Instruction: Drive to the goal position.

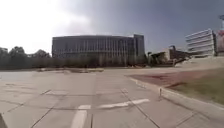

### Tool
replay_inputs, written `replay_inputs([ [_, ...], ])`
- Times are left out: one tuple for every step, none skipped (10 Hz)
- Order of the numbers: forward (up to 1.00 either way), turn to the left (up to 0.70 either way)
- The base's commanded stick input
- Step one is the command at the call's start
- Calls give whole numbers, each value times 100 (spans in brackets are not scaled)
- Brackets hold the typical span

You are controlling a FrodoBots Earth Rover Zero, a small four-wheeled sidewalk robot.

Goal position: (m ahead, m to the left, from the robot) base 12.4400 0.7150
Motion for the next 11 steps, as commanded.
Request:
replay_inputs([
  [70,0],
  [70,0],
  [70,0],
  [70,0],
  [70,0],
  [70,0],
  [70,0],
  [70,0],
  [70,0],
  [70,0],
  [70,0],
])
